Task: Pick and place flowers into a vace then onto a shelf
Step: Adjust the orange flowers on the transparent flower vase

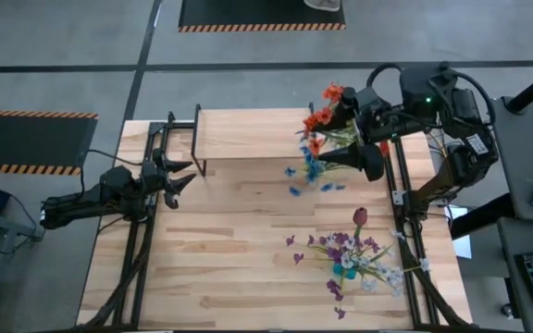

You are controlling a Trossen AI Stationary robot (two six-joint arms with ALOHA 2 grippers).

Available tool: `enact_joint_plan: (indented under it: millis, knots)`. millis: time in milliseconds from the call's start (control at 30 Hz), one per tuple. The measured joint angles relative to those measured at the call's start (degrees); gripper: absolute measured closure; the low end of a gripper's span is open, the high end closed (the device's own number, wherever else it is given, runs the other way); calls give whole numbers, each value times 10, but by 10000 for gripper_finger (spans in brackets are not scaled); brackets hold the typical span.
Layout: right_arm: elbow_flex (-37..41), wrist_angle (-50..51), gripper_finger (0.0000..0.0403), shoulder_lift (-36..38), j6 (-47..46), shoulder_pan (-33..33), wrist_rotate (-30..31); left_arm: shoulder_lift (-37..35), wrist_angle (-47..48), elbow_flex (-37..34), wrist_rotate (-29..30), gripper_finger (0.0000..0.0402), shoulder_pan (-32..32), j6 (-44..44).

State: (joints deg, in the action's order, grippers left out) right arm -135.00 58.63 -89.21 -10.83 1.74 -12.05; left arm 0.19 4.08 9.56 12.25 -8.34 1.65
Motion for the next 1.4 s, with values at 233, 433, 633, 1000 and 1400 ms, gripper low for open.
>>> enact_joint_plan:
  millis: [233, 433, 633, 1000, 1400]
  knots:
    - [0, -1, 74, 7, -41, -3, -5, 0, 0, 0, 0, 226, 0, 0]
    - [0, -6, 74, 3, -76, -23, -25, 0, 0, 0, 0, 226, 0, 0]
    - [0, -5, 74, -2, -102, -47, -35, 0, 0, 0, 0, 226, 0, 0]
    - [0, -11, 74, -2, -119, -99, -29, 0, 0, 0, 0, 226, 0, 0]
    - [0, -20, 74, 12, -122, -144, -28, 0, 0, 0, 1, 226, 0, 0]
